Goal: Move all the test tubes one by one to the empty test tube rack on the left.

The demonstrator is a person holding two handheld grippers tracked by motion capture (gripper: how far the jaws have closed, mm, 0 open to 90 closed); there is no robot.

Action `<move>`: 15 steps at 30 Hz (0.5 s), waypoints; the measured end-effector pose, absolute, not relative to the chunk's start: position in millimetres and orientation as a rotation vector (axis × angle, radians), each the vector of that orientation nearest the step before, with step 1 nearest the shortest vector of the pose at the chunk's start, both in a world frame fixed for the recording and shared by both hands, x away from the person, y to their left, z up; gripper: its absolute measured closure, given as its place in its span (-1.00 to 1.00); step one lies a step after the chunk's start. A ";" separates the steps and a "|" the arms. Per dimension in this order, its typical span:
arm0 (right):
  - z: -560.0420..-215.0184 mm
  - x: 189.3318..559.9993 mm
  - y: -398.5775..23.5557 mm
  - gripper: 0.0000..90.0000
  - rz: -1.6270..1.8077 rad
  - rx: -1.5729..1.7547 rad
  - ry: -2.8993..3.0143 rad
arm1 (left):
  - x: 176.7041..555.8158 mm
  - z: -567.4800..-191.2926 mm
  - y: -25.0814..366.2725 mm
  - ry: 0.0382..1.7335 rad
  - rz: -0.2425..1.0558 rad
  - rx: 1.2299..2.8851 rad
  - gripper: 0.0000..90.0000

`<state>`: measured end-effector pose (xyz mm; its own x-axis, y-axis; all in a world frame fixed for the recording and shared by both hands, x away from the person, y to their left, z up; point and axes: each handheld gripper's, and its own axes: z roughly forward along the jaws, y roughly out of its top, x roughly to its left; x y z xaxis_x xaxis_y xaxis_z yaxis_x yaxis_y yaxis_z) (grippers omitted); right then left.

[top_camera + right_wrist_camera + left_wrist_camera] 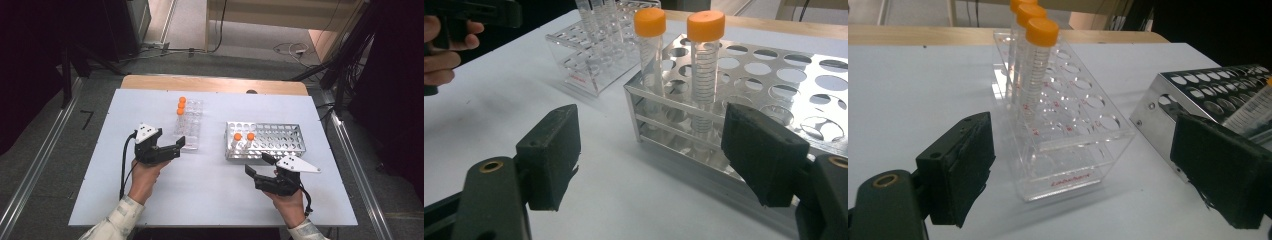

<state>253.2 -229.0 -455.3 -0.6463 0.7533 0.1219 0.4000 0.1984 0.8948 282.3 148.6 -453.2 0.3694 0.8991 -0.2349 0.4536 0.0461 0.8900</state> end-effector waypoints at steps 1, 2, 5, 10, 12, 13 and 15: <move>-455.5 253.4 -229.4 -0.50 1.427 1.087 2.134 | 280.7 -453.5 148.6 1.240 0.533 1.586 -0.79; -455.7 253.7 -229.7 -0.50 1.427 1.087 2.131 | 278.9 -454.1 148.4 1.239 0.536 1.589 -0.79; -455.9 254.2 -231.2 -0.50 1.420 1.089 2.124 | 274.3 -457.3 148.3 1.234 0.527 1.596 -0.81; -456.4 254.5 -233.5 -0.50 1.412 1.078 2.112 | 263.3 -462.9 147.5 1.215 0.533 1.623 -0.80; -456.9 255.4 -234.3 -0.50 1.410 1.083 2.108 | 259.8 -463.2 150.1 1.213 0.531 1.618 -0.81; -456.9 255.7 -234.5 -0.50 1.404 1.086 2.108 | 258.2 -463.2 152.1 1.214 0.530 1.614 -0.82; -457.3 256.5 -235.2 -0.50 1.400 1.085 2.105 | 255.2 -463.9 155.3 1.215 0.535 1.602 -0.83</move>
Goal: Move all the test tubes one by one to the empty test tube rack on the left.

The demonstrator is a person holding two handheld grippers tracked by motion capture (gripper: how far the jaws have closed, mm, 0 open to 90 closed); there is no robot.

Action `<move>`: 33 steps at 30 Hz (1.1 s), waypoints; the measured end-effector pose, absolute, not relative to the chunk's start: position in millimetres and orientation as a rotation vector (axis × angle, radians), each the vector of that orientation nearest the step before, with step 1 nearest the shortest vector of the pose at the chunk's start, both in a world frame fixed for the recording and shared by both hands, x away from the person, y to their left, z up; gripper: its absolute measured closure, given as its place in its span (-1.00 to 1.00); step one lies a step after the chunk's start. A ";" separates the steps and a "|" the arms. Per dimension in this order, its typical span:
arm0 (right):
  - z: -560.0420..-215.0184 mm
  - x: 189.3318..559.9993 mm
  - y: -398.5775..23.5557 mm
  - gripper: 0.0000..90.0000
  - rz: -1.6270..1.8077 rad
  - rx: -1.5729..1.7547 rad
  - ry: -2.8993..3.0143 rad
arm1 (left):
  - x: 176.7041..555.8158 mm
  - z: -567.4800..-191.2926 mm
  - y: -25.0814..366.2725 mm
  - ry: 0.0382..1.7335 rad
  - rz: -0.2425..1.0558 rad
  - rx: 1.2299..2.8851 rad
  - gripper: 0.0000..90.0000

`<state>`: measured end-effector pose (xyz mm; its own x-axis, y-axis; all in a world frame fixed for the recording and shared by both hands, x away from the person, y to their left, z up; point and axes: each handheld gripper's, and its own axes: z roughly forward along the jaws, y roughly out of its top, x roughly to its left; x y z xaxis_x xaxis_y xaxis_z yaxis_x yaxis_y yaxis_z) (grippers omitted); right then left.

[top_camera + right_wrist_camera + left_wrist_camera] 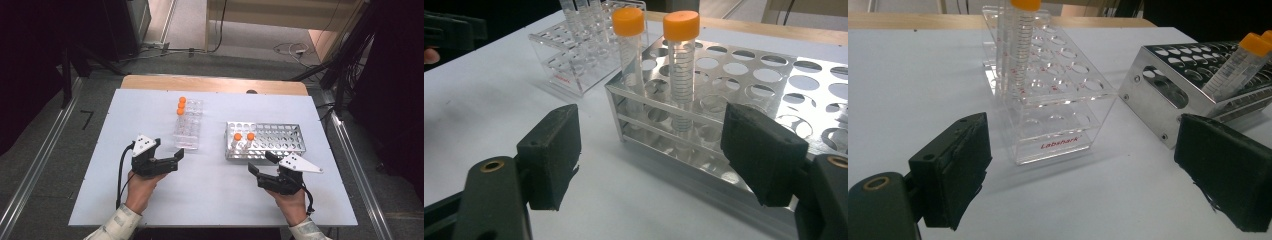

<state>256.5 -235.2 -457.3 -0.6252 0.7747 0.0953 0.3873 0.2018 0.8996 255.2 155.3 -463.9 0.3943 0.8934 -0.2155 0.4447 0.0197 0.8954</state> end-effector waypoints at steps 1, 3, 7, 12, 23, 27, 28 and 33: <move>-457.4 256.7 -235.4 -0.50 1.398 1.086 2.104 | 253.9 -464.5 156.4 1.217 0.536 1.599 -0.83; -457.6 257.3 -235.8 -0.50 1.389 1.089 2.099 | 252.1 -466.2 157.6 1.217 0.528 1.607 -0.83; -457.9 260.0 -237.5 -0.46 1.380 1.106 2.093 | 249.5 -467.9 156.7 1.212 0.511 1.619 -0.87; -458.1 264.7 -238.6 -0.42 1.371 1.121 2.073 | 246.1 -467.7 154.1 1.191 0.499 1.634 -0.89; -457.9 281.7 -230.0 -0.33 1.351 1.127 2.045 | 243.0 -468.1 154.6 1.170 0.486 1.630 -0.89; -458.2 288.0 -225.1 -0.30 1.339 1.120 2.044 | 244.4 -468.0 154.4 1.176 0.489 1.620 -0.89; -458.4 290.0 -224.0 -0.28 1.338 1.119 2.043 | 244.7 -468.0 154.0 1.174 0.492 1.622 -0.89; -459.7 297.8 -219.8 -0.11 1.334 1.109 2.048 | 246.3 -469.1 151.7 1.174 0.492 1.619 -0.88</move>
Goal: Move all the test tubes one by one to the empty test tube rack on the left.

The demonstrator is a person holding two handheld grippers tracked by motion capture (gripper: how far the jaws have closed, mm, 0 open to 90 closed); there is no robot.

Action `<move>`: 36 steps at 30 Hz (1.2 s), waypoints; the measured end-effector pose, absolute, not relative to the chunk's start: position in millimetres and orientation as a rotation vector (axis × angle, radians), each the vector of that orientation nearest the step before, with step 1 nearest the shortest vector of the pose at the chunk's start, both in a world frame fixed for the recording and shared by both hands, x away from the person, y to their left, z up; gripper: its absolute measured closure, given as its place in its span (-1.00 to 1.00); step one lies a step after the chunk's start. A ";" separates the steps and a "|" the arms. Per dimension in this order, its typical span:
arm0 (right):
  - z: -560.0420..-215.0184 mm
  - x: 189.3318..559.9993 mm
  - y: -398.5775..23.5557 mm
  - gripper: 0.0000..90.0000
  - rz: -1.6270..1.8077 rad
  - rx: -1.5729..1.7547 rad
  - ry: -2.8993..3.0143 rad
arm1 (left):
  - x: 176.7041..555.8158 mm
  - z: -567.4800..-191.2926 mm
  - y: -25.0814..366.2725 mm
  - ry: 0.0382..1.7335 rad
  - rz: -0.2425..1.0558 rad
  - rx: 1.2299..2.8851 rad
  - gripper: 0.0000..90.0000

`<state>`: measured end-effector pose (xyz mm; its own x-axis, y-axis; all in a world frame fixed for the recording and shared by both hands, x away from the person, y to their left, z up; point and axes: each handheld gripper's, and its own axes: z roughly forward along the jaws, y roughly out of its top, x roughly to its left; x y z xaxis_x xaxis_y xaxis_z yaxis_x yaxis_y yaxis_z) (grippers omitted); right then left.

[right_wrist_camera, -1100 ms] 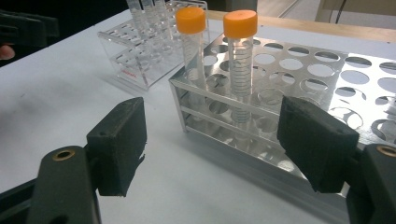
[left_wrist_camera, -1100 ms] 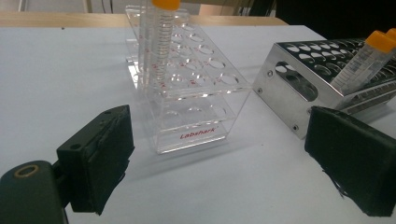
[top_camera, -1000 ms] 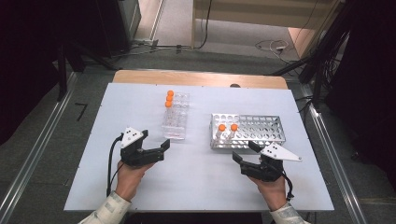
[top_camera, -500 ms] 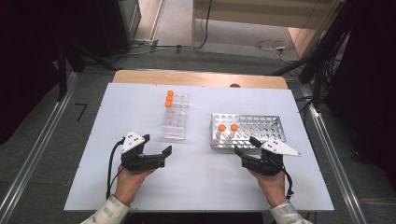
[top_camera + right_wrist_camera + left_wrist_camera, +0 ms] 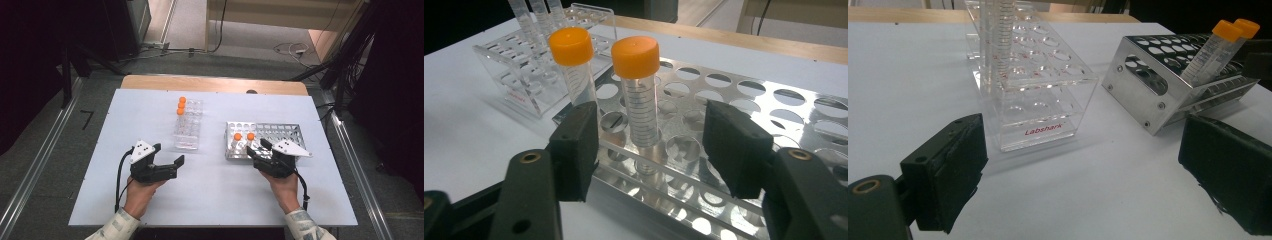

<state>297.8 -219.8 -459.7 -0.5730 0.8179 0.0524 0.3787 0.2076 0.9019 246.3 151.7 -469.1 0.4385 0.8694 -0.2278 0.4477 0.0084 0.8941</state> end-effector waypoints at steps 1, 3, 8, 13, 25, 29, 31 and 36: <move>-459.9 299.0 -218.9 -0.07 1.334 1.103 2.052 | 246.6 -469.4 151.9 1.174 0.491 1.621 -0.88; -460.1 300.2 -216.5 0.01 1.332 1.089 2.058 | 247.0 -469.7 152.3 1.177 0.491 1.622 -0.88; -461.4 303.4 -210.1 0.20 1.317 1.062 2.063 | 247.4 -468.9 153.7 1.182 0.489 1.606 -0.87; -463.1 306.6 -205.4 0.36 1.305 1.052 2.066 | 247.6 -469.2 153.6 1.181 0.490 1.607 -0.87; -463.4 307.9 -205.1 0.59 1.292 1.058 2.038 | 245.6 -469.8 154.7 1.178 0.484 1.611 -0.86; -460.3 307.5 -205.3 0.59 1.297 1.053 2.016 | 243.7 -470.0 155.8 1.181 0.486 1.611 -0.86; -457.5 306.8 -205.4 0.59 1.309 1.053 2.010 | 242.6 -470.1 156.8 1.180 0.489 1.615 -0.86; -452.0 307.1 -207.0 0.60 1.334 1.048 1.989 | 240.4 -469.8 158.5 1.185 0.500 1.608 -0.86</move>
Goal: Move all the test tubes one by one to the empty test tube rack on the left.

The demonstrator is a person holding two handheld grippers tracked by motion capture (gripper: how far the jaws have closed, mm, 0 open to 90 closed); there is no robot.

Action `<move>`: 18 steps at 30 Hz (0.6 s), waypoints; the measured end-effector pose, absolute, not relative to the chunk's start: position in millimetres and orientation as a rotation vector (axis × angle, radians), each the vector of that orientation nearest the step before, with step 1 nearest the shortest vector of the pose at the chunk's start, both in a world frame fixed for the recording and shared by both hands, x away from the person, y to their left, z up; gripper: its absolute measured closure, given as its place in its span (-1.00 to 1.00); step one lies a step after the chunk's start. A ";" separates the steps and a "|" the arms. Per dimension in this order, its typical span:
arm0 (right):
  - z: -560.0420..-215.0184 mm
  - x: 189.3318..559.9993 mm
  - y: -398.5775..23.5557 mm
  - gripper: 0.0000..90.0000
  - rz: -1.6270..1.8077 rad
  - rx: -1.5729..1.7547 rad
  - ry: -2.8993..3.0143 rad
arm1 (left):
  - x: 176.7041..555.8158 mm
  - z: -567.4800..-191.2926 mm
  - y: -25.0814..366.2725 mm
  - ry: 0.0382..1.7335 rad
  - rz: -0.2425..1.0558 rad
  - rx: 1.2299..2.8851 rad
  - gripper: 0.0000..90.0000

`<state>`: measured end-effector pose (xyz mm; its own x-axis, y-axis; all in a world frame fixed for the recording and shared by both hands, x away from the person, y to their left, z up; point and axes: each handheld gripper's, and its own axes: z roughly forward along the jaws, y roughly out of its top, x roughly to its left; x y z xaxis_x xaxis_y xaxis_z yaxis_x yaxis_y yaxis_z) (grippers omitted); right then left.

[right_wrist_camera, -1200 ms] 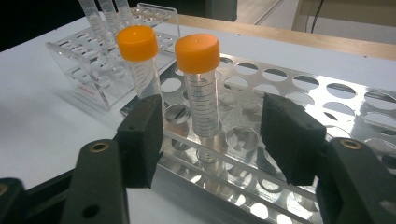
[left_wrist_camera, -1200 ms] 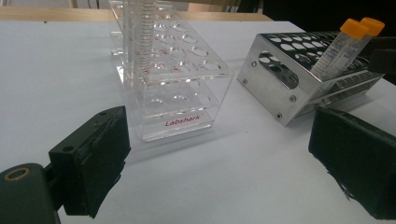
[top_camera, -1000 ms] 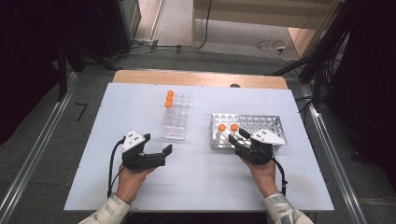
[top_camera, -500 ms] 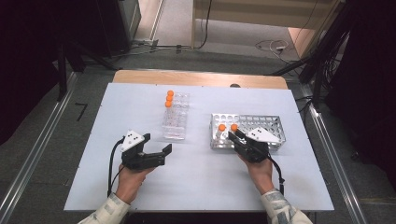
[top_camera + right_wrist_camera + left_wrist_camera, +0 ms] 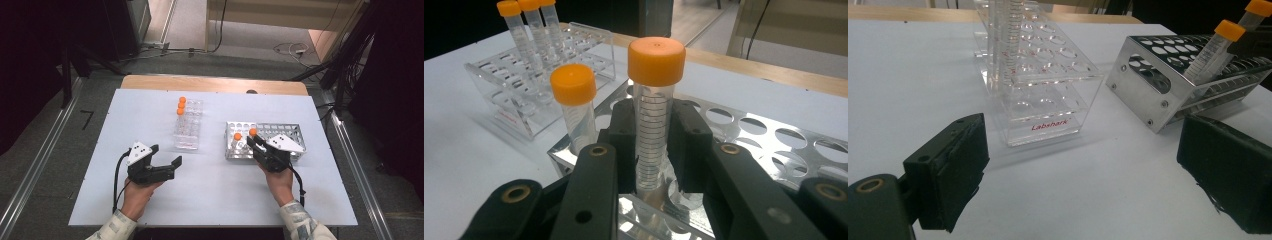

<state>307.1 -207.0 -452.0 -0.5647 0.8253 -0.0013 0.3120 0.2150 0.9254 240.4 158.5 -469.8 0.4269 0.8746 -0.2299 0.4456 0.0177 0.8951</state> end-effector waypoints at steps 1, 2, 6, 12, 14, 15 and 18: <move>-450.4 306.7 -207.6 0.60 1.341 1.051 1.986 | 240.1 -469.8 158.6 1.187 0.502 1.606 -0.86; -448.6 306.4 -208.5 0.60 1.348 1.049 1.979 | 239.8 -469.8 158.7 1.187 0.505 1.606 -0.86; -440.9 303.6 -211.9 0.60 1.379 1.047 1.955 | 239.2 -469.4 158.5 1.185 0.515 1.607 -0.86; -432.0 299.0 -216.9 0.61 1.415 1.038 1.926 | 239.1 -469.0 158.0 1.183 0.519 1.606 -0.85; -428.9 297.3 -218.0 0.61 1.427 1.033 1.916 | 239.1 -469.0 157.8 1.180 0.521 1.607 -0.85; -427.5 296.7 -218.8 0.61 1.431 1.027 1.911 | 239.1 -469.0 157.6 1.180 0.522 1.607 -0.85; -423.4 294.9 -221.0 0.61 1.447 1.025 1.899 | 239.0 -469.0 157.6 1.181 0.522 1.607 -0.85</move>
